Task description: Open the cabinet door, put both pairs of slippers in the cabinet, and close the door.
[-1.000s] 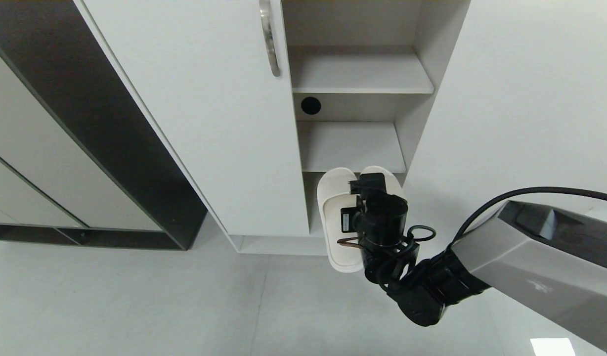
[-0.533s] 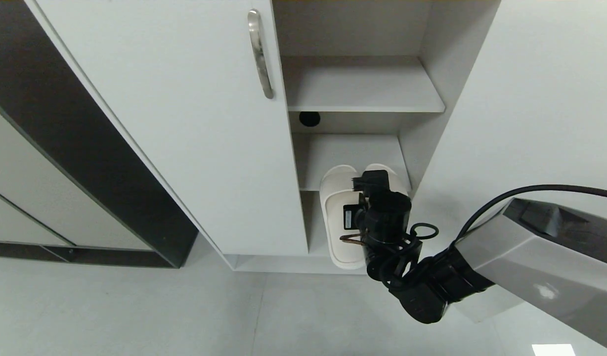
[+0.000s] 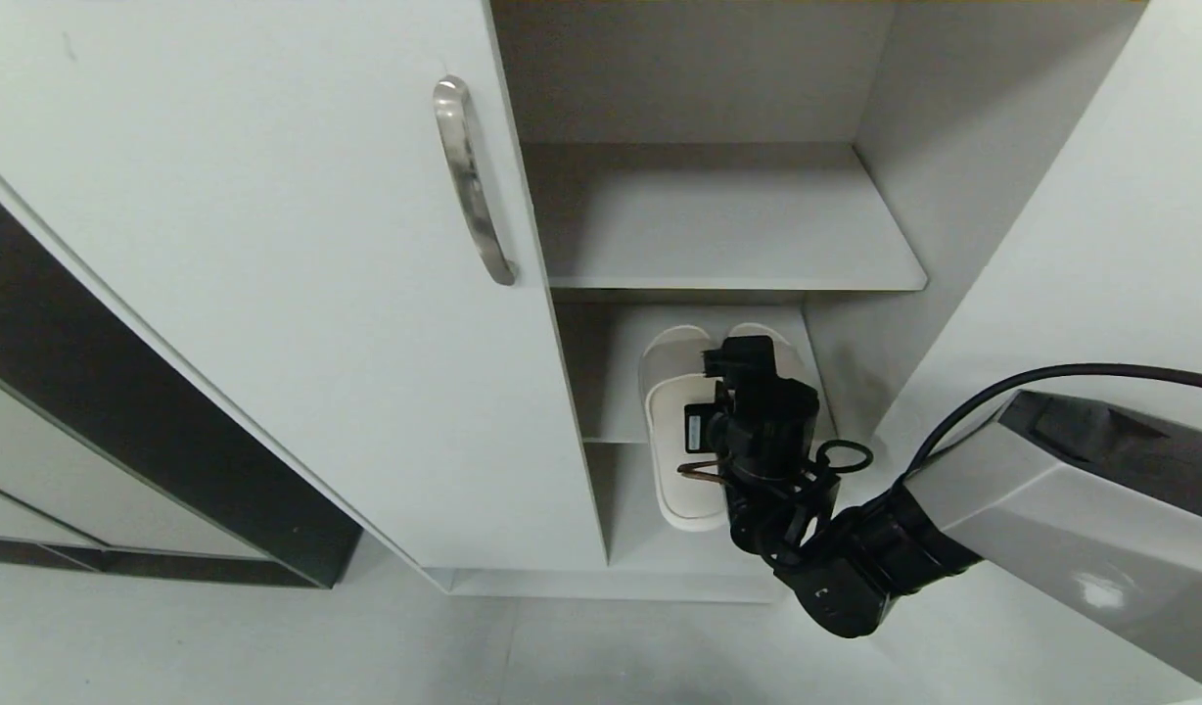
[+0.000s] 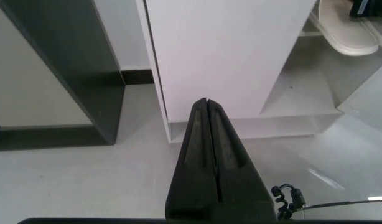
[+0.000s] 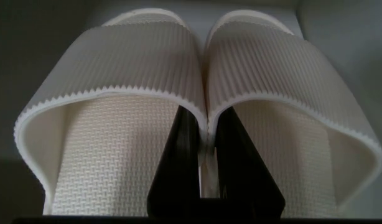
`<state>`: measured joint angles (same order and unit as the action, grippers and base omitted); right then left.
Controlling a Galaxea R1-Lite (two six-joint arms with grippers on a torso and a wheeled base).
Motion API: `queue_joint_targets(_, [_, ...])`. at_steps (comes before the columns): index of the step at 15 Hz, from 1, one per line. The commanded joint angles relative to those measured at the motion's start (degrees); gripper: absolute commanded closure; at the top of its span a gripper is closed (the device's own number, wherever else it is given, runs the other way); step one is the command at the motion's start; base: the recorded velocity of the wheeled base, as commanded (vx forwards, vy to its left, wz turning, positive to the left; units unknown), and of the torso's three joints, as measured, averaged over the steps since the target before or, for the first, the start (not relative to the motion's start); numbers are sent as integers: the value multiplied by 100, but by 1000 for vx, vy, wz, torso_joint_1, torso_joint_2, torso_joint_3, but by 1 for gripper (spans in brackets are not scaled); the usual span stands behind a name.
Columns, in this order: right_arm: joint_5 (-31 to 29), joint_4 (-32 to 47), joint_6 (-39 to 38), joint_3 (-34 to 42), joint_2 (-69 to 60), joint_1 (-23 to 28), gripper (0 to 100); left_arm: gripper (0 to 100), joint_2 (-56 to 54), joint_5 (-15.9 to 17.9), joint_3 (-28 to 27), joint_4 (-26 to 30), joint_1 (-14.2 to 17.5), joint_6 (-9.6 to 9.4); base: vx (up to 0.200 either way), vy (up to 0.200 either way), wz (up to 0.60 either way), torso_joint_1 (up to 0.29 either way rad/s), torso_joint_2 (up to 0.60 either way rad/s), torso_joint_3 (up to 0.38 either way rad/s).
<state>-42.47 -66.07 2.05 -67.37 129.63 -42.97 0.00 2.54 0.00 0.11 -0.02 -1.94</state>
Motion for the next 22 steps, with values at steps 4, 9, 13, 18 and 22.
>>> queue_joint_targets(4, [20,-2,-161,-180,370,78,100,100,9,1,0,-2,2,0,0,0,0,0,0,0])
queue_joint_targets(9, [28,174,-178,-831,607,307,100,100,9,1,0,-2,2,9,0,0,0,0,0,0])
queue_joint_targets(13, [116,1193,-196,-2035,809,632,100,100,9,1,0,-2,2,9,0,0,0,0,0,0])
queue_joint_targets(18, [116,1923,-196,-3160,1161,746,100,100,9,1,0,-2,2,9,0,0,0,0,0,0])
queue_joint_targets(22, [116,1914,-214,-3221,1266,746,100,100,9,1,0,-2,2,9,0,0,0,0,0,0])
